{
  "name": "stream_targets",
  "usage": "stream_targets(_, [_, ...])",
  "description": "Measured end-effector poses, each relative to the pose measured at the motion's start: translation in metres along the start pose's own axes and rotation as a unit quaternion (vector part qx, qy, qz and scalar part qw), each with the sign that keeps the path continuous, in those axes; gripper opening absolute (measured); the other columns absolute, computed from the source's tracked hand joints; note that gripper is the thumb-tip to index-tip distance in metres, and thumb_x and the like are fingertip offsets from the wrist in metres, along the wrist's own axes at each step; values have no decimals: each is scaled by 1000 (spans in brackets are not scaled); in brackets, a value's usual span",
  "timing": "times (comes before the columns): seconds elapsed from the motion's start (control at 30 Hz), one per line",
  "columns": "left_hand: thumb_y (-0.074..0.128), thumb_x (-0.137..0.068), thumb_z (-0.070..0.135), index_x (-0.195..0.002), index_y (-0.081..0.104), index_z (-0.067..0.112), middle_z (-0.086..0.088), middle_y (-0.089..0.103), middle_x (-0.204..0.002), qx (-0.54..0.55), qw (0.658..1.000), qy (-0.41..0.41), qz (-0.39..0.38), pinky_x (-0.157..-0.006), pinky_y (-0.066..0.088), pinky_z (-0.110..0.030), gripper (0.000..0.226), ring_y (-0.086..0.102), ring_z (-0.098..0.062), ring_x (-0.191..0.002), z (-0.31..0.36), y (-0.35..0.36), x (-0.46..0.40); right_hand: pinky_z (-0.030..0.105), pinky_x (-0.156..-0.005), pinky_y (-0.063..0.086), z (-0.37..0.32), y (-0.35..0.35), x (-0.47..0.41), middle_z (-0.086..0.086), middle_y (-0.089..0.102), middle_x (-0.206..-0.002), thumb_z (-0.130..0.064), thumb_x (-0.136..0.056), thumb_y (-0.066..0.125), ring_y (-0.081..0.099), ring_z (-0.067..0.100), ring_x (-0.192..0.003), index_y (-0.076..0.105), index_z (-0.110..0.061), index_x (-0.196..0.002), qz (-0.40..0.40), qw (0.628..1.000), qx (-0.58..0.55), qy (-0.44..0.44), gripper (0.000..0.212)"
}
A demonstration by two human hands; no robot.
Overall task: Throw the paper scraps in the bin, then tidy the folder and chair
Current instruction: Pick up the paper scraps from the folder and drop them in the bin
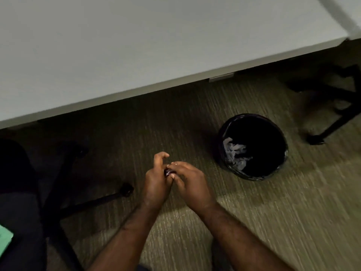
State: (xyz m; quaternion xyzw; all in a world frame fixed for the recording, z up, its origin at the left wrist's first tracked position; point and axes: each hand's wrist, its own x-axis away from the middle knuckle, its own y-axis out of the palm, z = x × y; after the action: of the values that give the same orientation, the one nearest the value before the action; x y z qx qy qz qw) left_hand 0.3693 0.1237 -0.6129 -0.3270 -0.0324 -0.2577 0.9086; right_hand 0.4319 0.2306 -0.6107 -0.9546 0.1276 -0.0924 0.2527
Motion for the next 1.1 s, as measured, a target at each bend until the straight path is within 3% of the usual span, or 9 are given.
stream_targets(0.1, [64, -80, 2, -124, 43, 19, 7, 67, -73, 3, 999, 36, -34, -55, 42, -8, 52, 62, 3, -65, 25, 40, -11, 22, -98, 43, 24, -41, 6, 7, 69, -112, 1, -85, 61, 61, 16, -109, 70, -9, -109, 42, 999, -6, 12, 27])
stream_targets(0.23, [64, -82, 8, -119, 45, 30, 4, 69, -81, -2, 994, 77, -74, -62, 49, -20, 47, 64, -5, -70, 59, 96, -25, 19, -91, 46, 59, -93, 17, 3, 71, -107, -2, -86, 62, 63, 12, -101, 72, -11, -104, 109, 993, 8, 37, 22])
stream_targets(0.4, [67, -81, 10, -107, 52, 33, 4, 68, -91, -14, 982, 139, -130, -72, 54, -25, 38, 64, -2, -82, 99, 160, -45, 31, -83, 52, 104, -151, 28, 3, 72, -100, -7, -87, 64, 65, 15, -92, 73, -12, -103, 178, 980, 59, 65, 19])
stream_targets(0.6, [76, -74, 10, -114, 56, 25, 3, 64, -110, -73, 979, 133, -138, -89, 53, -35, 47, 61, -11, -99, 114, 189, -68, 40, -82, 53, 154, -201, 23, 8, 71, -100, -4, -86, 62, 66, 23, -92, 73, -10, -101, 236, 958, 102, 127, 19])
stream_targets(0.73, [73, -79, 14, -130, 52, 17, -2, 55, -133, -120, 973, 141, -137, -106, 39, -27, 55, 50, -15, -124, 105, 176, -79, 38, -103, 44, 174, -219, 8, 9, 60, -131, -4, -88, 60, 56, 23, -120, 58, -16, -129, 219, 958, 85, 167, 43])
stream_targets(0.8, [72, -81, 14, -139, 44, 17, -2, 42, -148, -132, 974, 122, -141, -113, 31, -29, 64, 37, -13, -136, 100, 168, -81, 31, -111, 33, 176, -221, 2, 7, 44, -148, -9, -91, 59, 40, 20, -136, 43, -23, -141, 196, 962, 71, 176, 54])
stream_targets(0.87, [70, -83, 13, -143, 37, 19, -1, 33, -154, -137, 975, 109, -137, -115, 27, -30, 69, 29, -11, -141, 94, 160, -81, 37, -113, 25, 176, -216, -2, 5, 27, -157, -17, -94, 58, 21, 26, -145, 31, -27, -147, 168, 962, 102, 190, 60])
stream_targets(0.97, [69, -84, 14, -145, 34, 18, -2, 31, -154, -147, 975, 115, -122, -113, 20, -23, 71, 26, -12, -142, 85, 147, -80, 46, -115, 21, 169, -203, -5, 3, 14, -161, -25, -92, 61, 5, 31, -147, 25, -27, -149, 143, 958, 159, 190, 68])
stream_targets(1.1, [69, -84, 16, -147, 30, 19, -4, 29, -155, -158, 977, 110, -87, -116, 18, -27, 75, 24, -17, -143, 67, 119, -74, 57, -117, 14, 149, -177, -12, 12, 13, -160, -35, -87, 64, 4, 38, -146, 24, -21, -149, 102, 941, 286, 147, 75])
